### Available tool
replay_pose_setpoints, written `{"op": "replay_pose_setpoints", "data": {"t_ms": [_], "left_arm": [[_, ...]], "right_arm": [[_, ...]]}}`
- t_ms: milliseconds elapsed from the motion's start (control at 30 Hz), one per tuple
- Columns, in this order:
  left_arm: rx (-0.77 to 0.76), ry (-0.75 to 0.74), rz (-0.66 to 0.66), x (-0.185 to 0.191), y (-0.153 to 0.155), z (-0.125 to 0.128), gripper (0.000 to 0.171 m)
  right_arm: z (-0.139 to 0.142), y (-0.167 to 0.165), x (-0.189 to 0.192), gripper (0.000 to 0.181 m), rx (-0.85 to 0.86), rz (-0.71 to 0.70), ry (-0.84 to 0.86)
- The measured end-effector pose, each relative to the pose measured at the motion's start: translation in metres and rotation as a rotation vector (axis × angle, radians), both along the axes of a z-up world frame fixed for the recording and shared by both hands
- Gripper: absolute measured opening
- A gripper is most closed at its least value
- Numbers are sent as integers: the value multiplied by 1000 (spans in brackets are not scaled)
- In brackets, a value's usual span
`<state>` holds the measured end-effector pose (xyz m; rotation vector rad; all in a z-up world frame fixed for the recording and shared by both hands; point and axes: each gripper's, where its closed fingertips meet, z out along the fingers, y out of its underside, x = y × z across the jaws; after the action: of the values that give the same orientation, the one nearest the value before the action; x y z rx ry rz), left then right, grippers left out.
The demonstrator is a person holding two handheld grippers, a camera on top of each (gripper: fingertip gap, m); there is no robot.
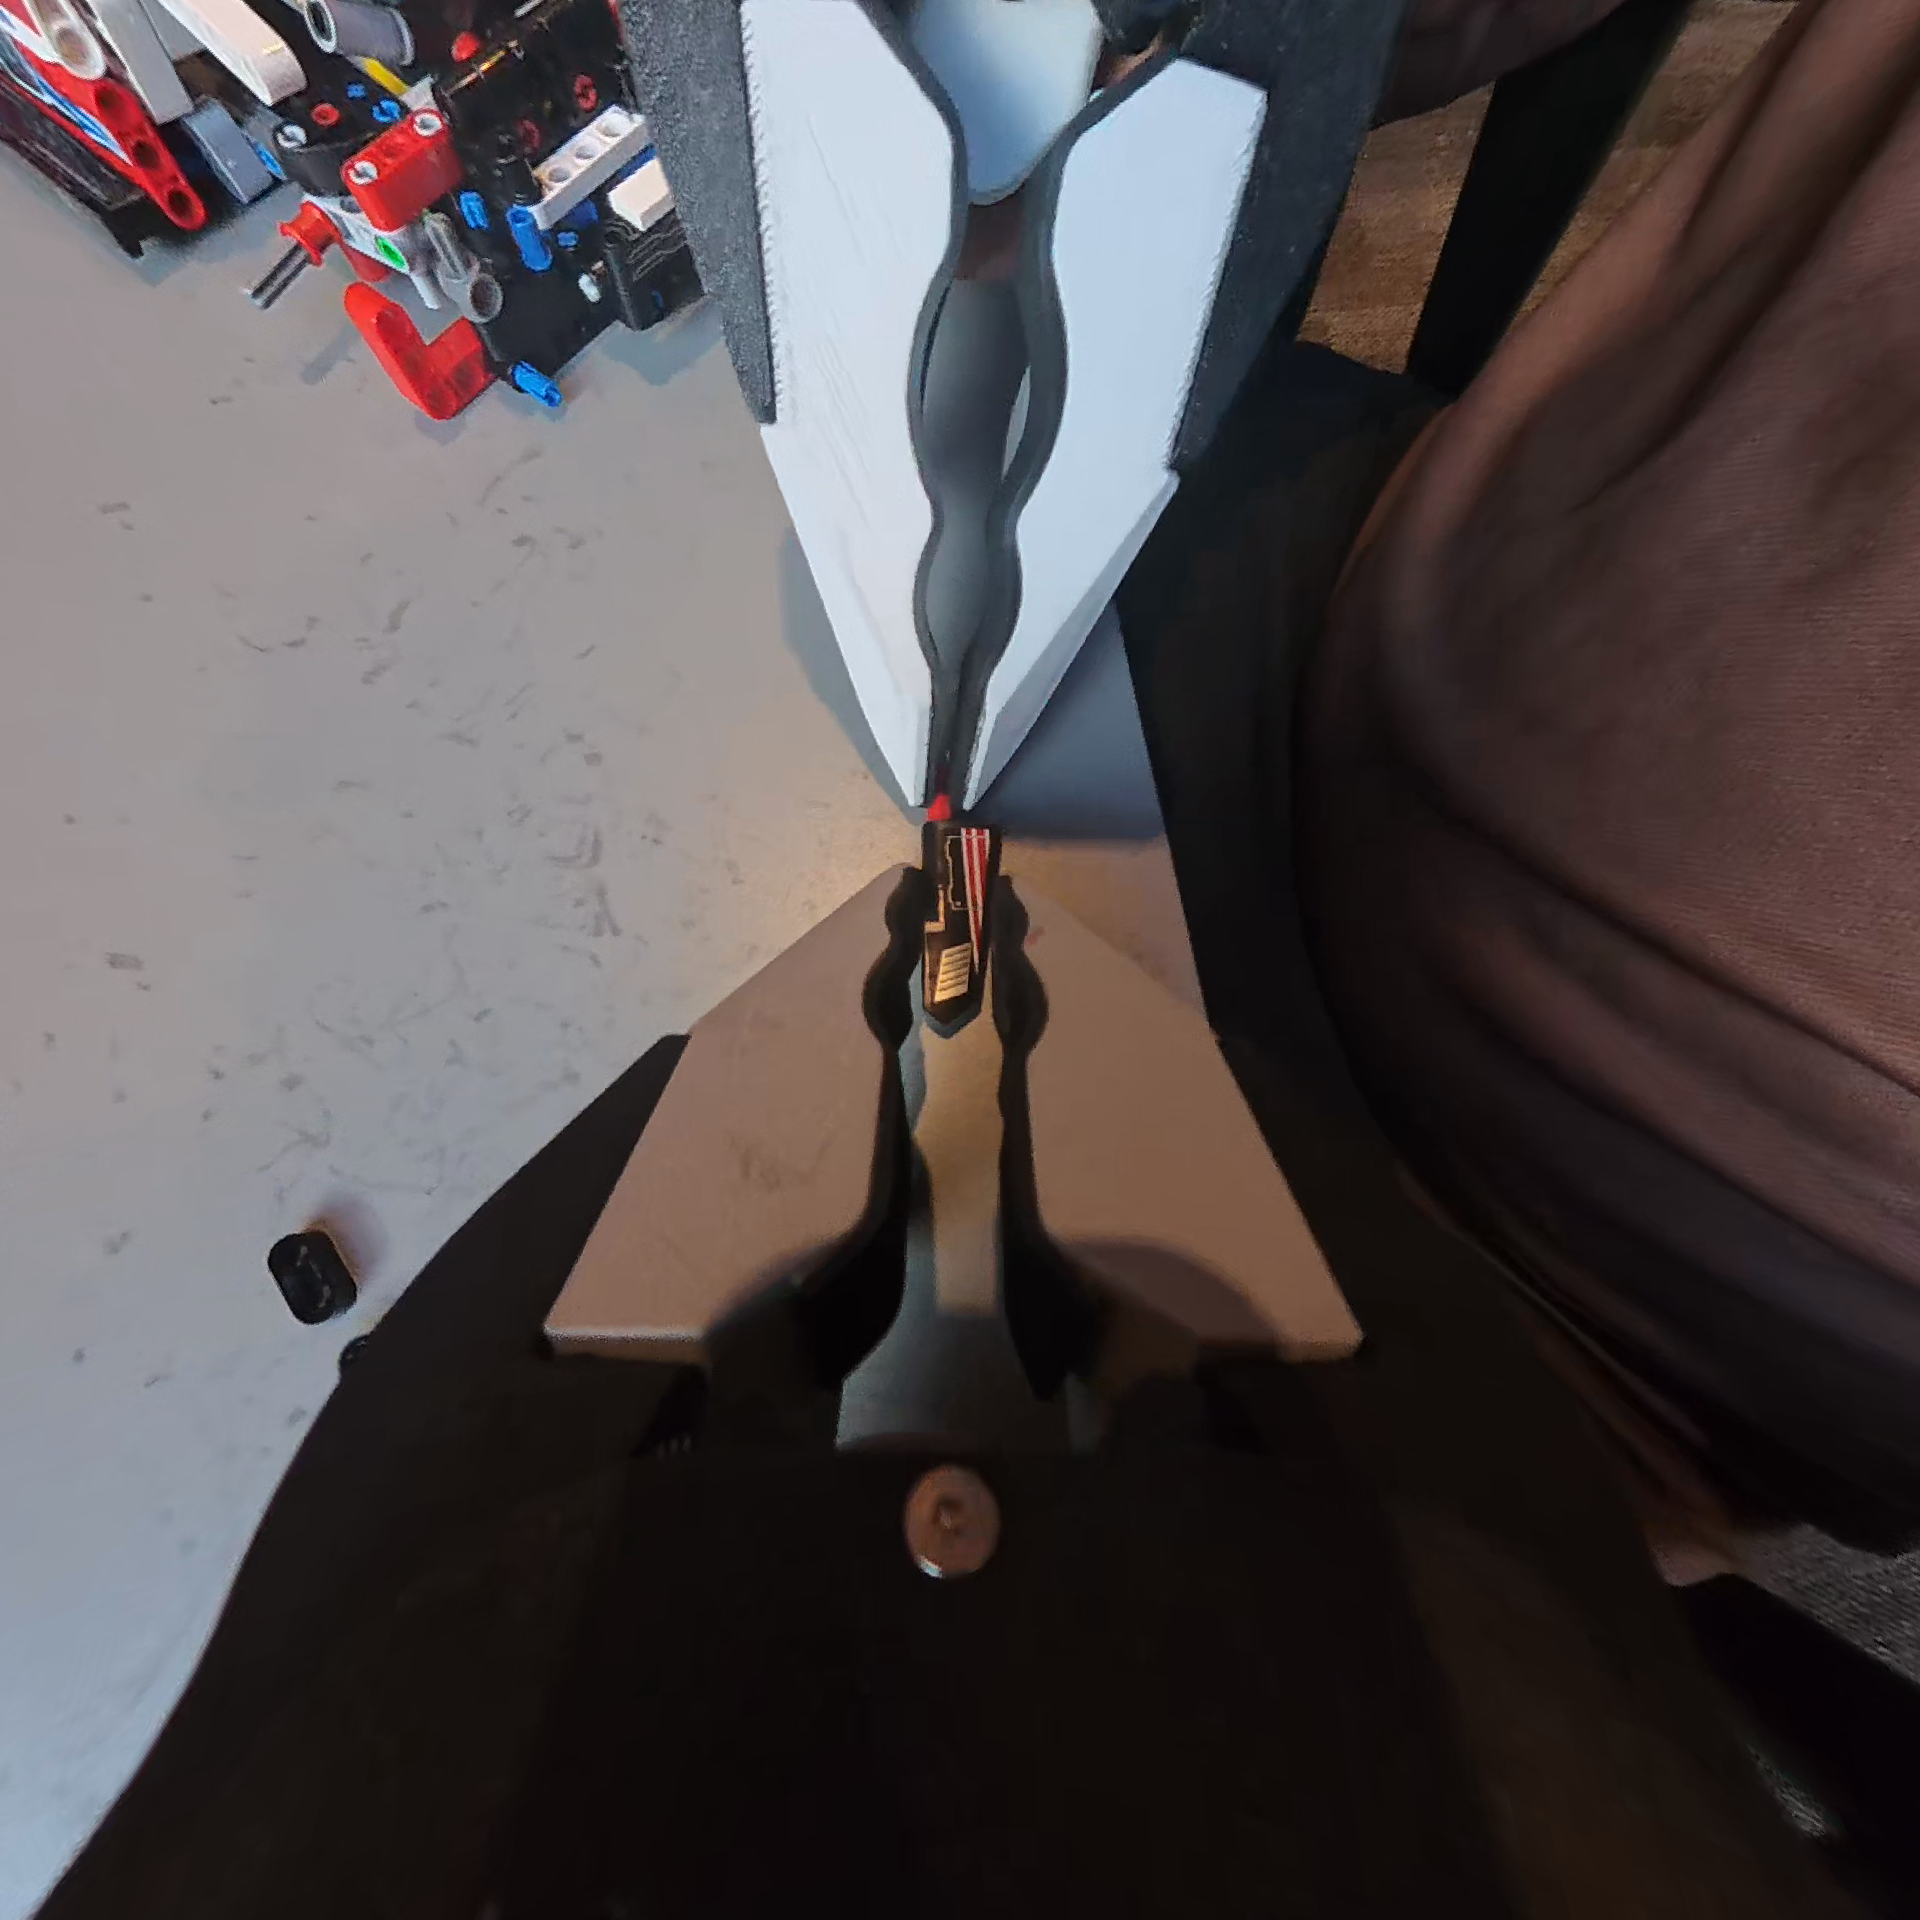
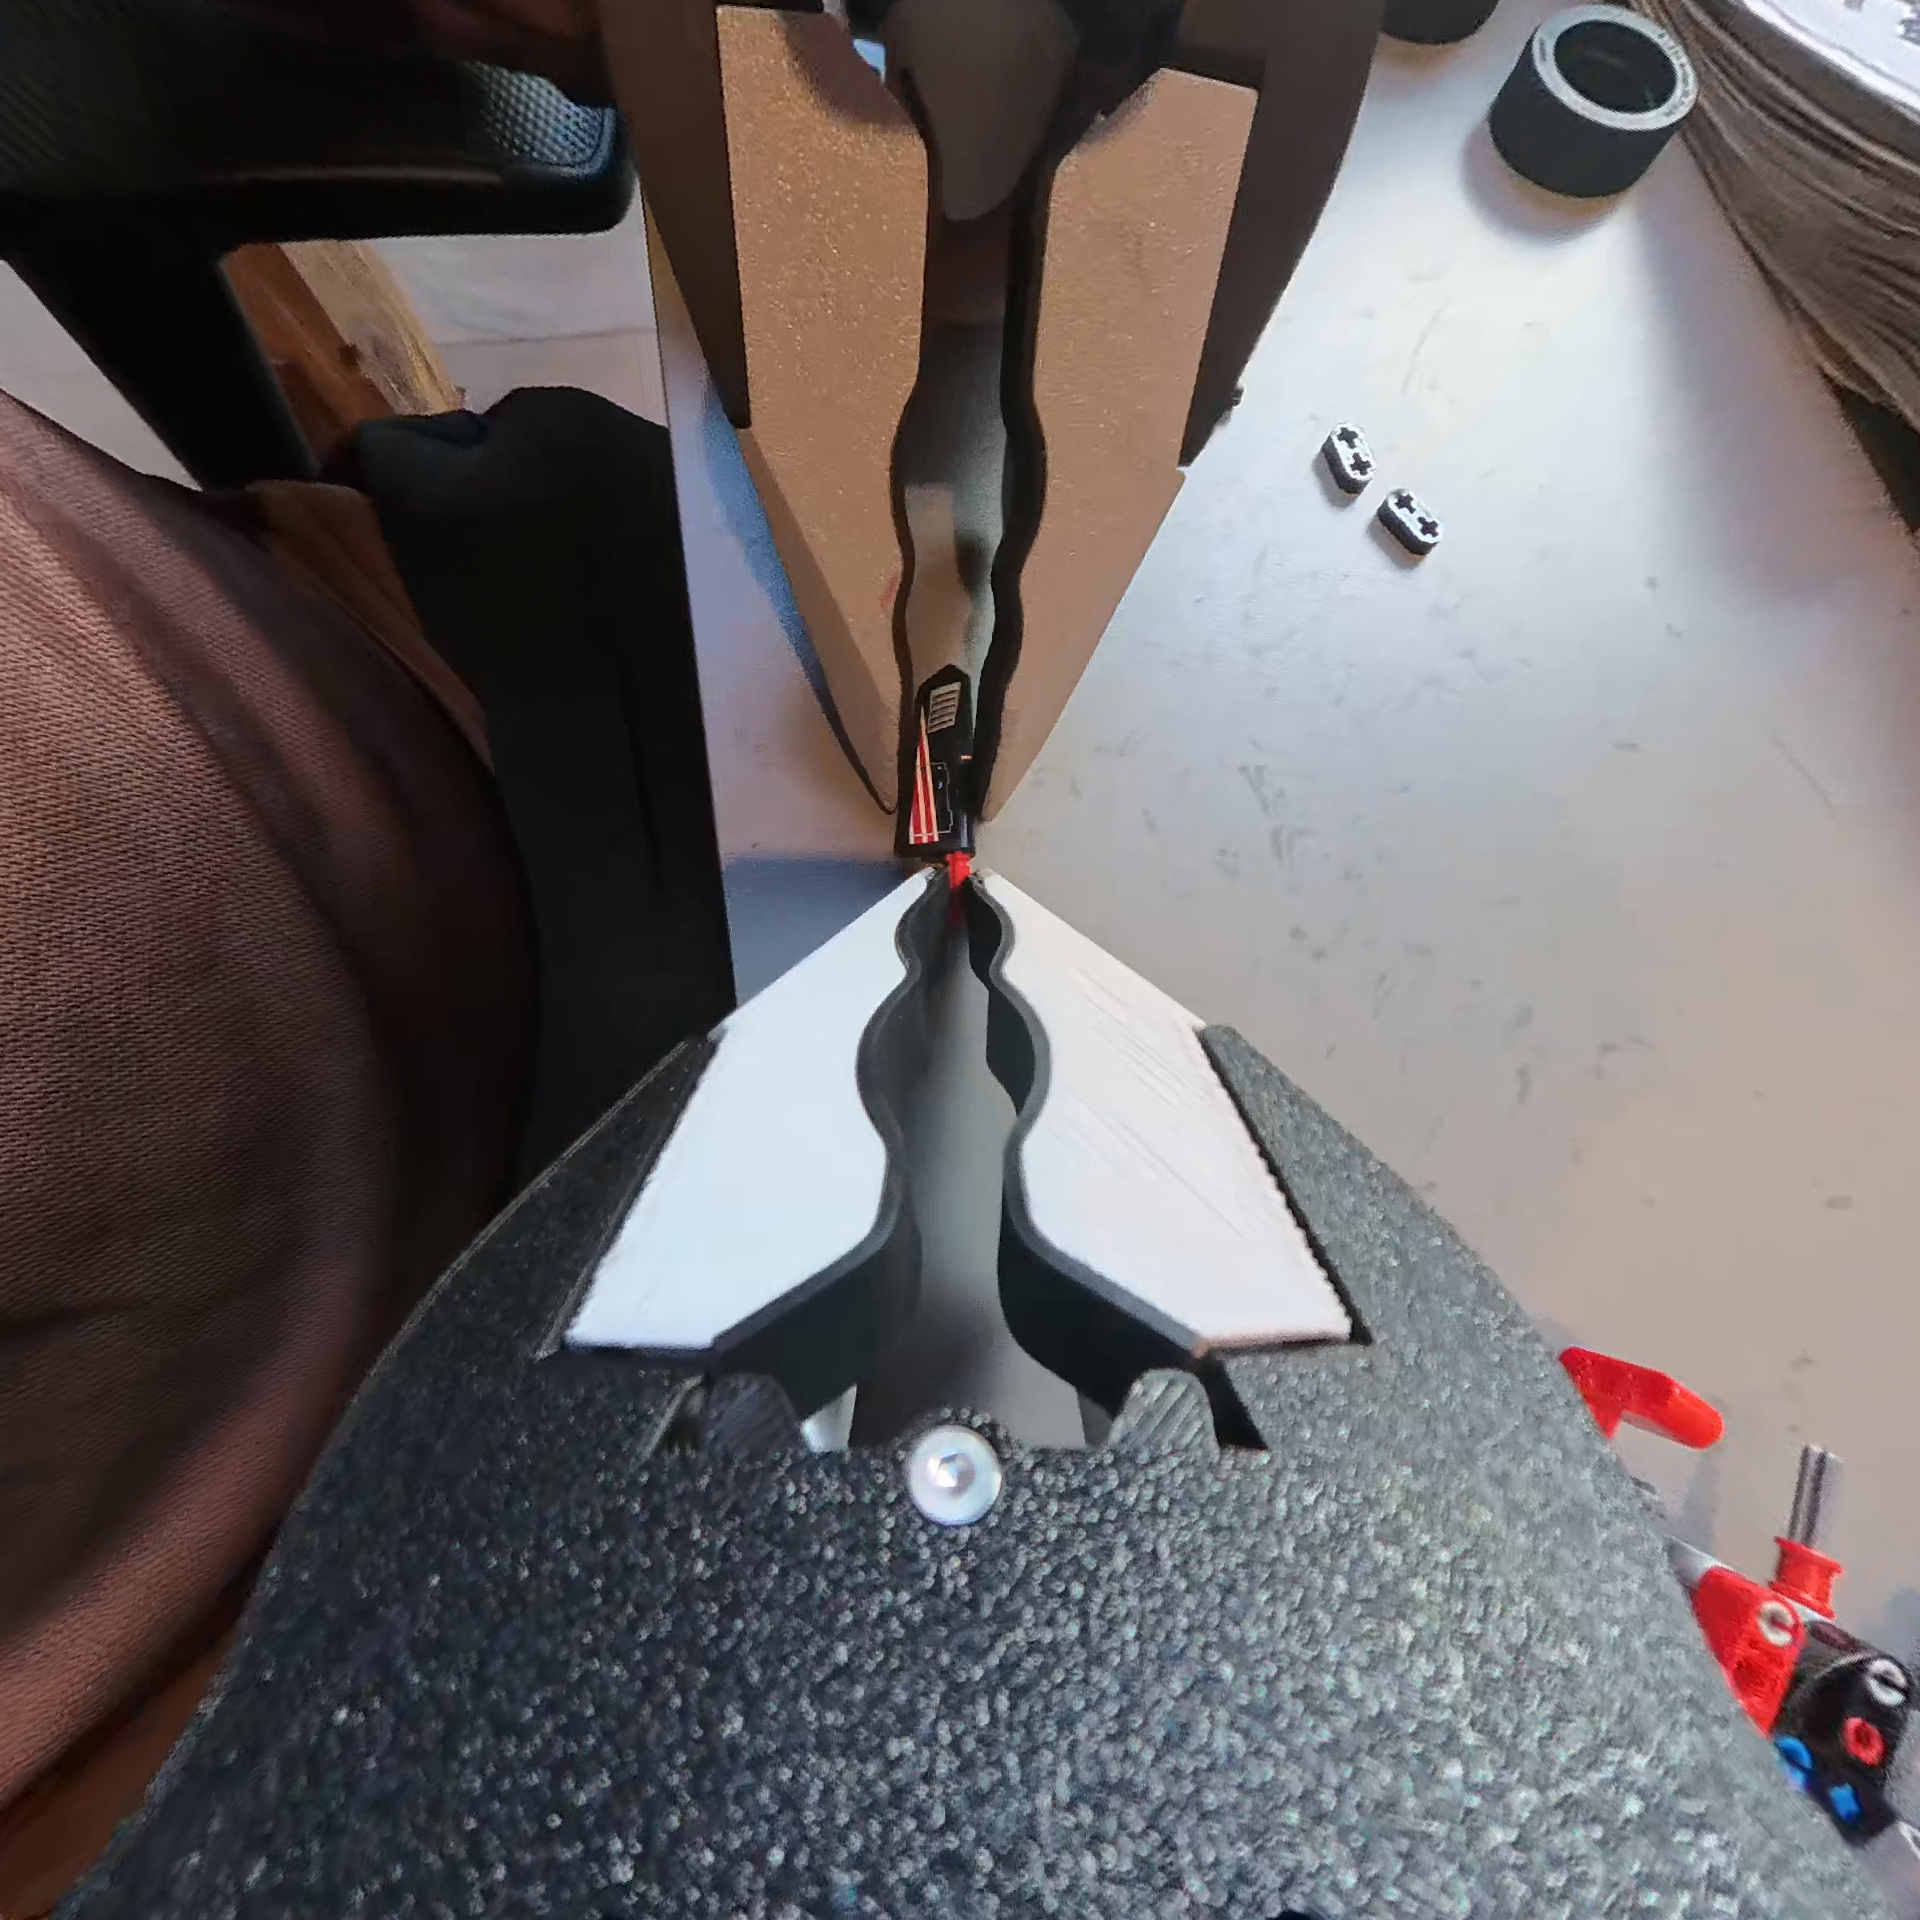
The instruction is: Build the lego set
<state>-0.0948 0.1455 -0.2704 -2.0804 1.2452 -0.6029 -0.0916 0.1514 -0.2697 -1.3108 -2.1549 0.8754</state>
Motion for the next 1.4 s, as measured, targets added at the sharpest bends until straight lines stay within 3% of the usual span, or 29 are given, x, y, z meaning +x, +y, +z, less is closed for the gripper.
{"op": "replay_pose_setpoints", "data": {"t_ms": [233,567,733,1033,1400], "left_arm": [[1,39,62,-3,0,0,10],[8,22,-34,-2,-1,0,10],[3,15,-10,-3,-1,0,10],[8,7,29,-4,-1,0,10],[9,-6,25,-5,-1,0,10]], "right_arm": [[0,0,-4,2,-52,-73,-19],[0,-2,-4,2,11,52,7],[0,-1,-6,2,-78,-6,-32],[0,-3,-8,2,12,28,16],[6,-1,-6,10,-53,-5,28]]}}
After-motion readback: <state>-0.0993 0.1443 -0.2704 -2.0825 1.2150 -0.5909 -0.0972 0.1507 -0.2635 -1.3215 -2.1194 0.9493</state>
